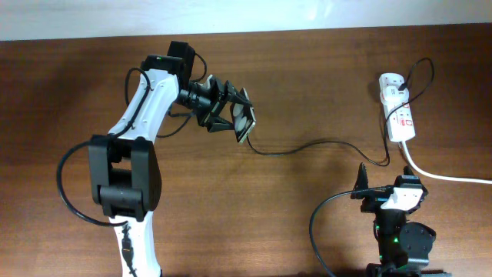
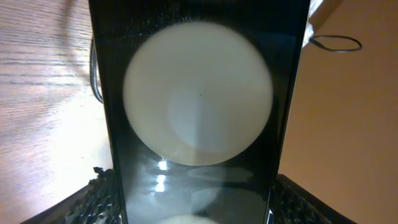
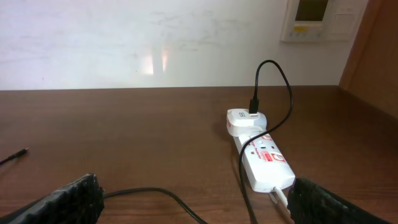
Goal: Plug charger to phone and switch on socket
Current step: 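Hold the phone raised in the left gripper, bottom edge facing right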
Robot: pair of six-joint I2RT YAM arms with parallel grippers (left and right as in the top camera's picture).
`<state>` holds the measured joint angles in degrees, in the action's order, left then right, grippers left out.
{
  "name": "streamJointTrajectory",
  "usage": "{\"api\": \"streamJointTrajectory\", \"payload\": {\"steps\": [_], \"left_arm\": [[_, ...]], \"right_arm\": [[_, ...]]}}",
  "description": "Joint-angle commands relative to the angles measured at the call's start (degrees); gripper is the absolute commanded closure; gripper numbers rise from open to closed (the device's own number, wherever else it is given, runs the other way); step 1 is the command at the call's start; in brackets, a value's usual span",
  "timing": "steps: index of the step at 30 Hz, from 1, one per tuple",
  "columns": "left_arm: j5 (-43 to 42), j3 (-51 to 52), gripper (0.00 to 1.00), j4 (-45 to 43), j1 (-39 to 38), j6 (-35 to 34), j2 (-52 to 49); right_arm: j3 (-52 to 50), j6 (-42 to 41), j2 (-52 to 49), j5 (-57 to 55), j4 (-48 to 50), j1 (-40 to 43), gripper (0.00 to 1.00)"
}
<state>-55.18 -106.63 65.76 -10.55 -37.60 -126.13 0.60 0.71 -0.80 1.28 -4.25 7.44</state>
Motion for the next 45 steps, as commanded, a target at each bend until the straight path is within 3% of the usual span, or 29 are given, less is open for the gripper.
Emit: {"api": "streamJointTrajectory", "payload": {"steps": [1, 23, 45], "left_arm": [[-4.20, -1.75, 1.00, 0.15, 0.00, -0.59, -0.22], [-6.56, -1.75, 1.00, 4.63, 0.72, -9.73, -0.22], [-6.49, -1.79, 1.00, 10.01, 4.44, -9.66, 0.70]], "right_arm": [[-0.28, 0.37, 0.44, -0.48, -0.28, -0.42, 0.01], [-0.28, 0.37, 0.44, -0.48, -0.28, -0.39, 0.01], [-0.28, 0.37, 0.44, -0.48, -0.28, -0.42, 0.01]]}}
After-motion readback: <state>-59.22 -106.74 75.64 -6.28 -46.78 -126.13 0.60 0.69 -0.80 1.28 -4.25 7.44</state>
